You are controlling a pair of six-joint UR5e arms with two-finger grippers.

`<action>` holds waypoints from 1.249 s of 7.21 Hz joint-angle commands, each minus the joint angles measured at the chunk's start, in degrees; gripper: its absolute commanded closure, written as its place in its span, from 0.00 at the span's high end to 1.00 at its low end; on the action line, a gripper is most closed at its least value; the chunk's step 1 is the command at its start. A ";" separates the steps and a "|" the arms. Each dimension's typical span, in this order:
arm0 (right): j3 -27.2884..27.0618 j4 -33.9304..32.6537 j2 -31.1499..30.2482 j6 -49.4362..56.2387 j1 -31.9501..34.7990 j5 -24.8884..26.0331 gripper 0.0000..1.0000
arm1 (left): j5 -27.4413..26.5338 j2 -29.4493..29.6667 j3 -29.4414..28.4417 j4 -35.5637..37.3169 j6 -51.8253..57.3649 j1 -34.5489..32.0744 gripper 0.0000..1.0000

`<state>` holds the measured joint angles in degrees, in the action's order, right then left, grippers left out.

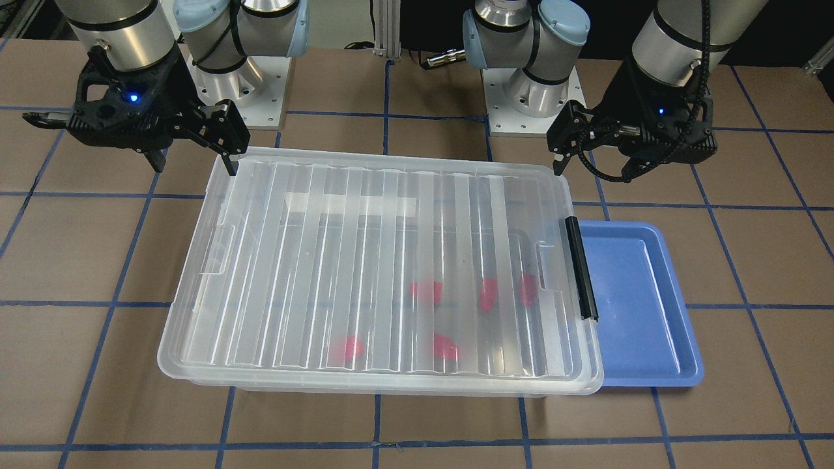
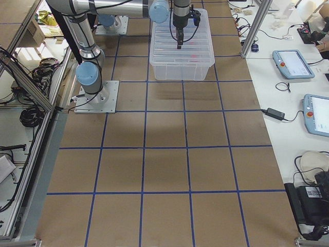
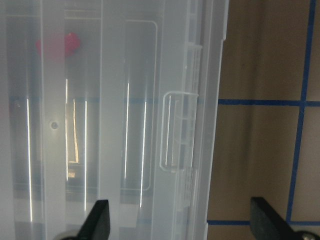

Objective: Place red block in blue tray from box

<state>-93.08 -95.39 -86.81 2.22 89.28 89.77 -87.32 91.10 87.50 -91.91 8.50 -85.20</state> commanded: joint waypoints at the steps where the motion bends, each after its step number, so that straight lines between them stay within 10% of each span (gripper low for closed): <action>1: -6.54 -7.40 2.52 0.94 -4.00 0.06 1.00 | -0.13 0.13 0.04 -0.02 0.21 0.21 1.00; 3: -12.45 -17.51 2.61 2.94 -4.46 0.14 1.00 | -0.13 -0.39 0.04 -0.02 0.29 0.30 1.00; 9: -12.65 -18.86 3.41 3.75 -6.65 0.23 1.00 | -0.22 -0.75 0.13 -0.02 0.47 1.61 1.00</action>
<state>-105.57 -113.65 -83.43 5.51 83.29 89.87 -87.54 90.31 87.50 -91.93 8.93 -83.78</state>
